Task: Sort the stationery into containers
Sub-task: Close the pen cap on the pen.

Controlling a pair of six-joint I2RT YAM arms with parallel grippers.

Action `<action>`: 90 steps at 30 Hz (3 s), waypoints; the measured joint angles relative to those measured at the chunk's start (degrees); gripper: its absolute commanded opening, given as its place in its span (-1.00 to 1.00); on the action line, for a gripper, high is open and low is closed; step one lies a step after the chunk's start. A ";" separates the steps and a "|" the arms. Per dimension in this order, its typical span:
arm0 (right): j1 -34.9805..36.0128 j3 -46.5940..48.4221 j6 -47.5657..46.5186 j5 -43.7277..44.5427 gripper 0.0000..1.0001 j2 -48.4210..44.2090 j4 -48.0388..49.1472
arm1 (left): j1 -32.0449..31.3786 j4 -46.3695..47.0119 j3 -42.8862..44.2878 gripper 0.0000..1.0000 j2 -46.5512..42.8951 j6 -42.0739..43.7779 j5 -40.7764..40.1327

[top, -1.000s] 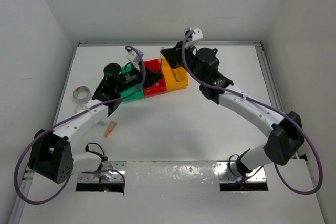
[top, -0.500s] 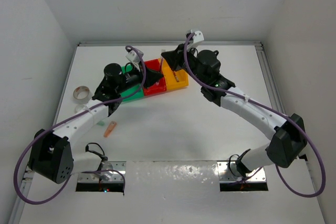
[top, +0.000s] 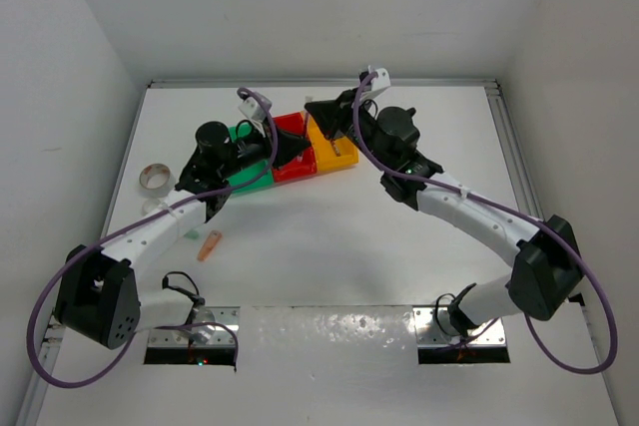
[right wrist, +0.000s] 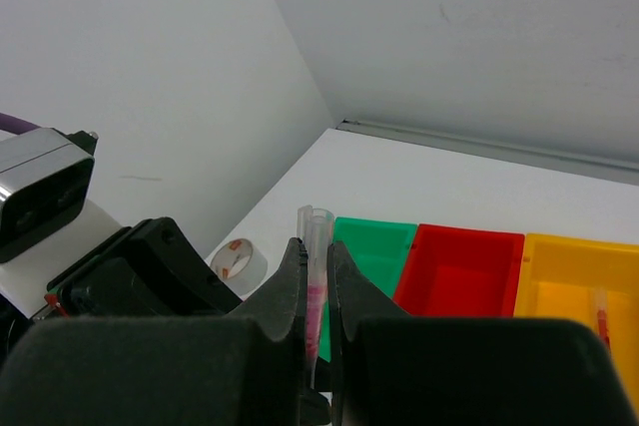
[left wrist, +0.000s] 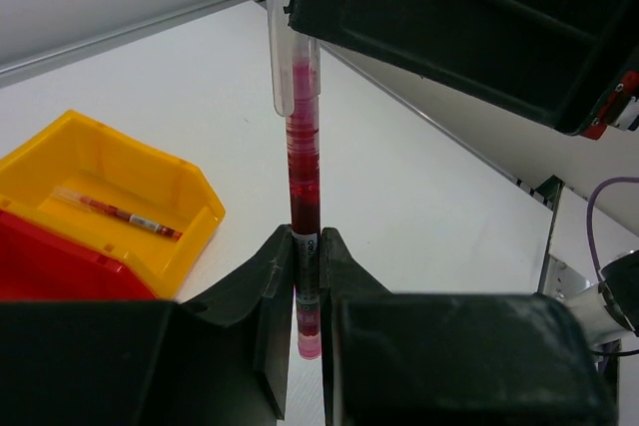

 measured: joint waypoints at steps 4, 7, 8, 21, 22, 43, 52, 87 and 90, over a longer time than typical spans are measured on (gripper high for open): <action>0.48 -1.42 -0.20 0.46 -1.00 0.17 1.77 | 0.59 0.63 -0.74 -1.00 0.00 0.13 0.87; 1.09 -3.04 -0.70 1.36 -1.00 0.52 3.63 | 1.22 0.63 -1.38 -1.00 0.13 0.85 1.57; 1.40 -3.54 -0.87 1.79 -1.00 0.83 4.39 | 1.42 0.57 -1.60 -1.00 0.26 1.27 1.92; 4.74 -6.73 -3.32 7.39 -1.00 5.33 10.80 | 2.32 -3.30 -3.41 -1.00 1.88 4.22 2.47; 4.74 -6.69 -3.45 7.37 -1.00 5.27 10.69 | 2.32 -3.28 -3.41 -1.00 1.88 4.31 2.47; -0.50 -6.14 -6.84 -0.76 0.12 -10.71 -15.52 | 2.32 4.44 -3.06 -1.00 -1.53 7.56 3.72; -1.62 10.43 -9.35 -3.13 -0.20 -7.19 -19.82 | 2.19 3.23 -2.91 -1.00 -1.53 8.35 3.74; 4.90 -2.73 -5.62 3.67 -1.00 5.27 4.70 | 2.34 -2.60 -3.63 -1.00 -0.07 6.97 2.21; 5.90 -5.33 -5.79 6.25 -1.00 5.62 8.28 | 2.45 -4.22 -3.72 -1.00 0.37 6.29 2.32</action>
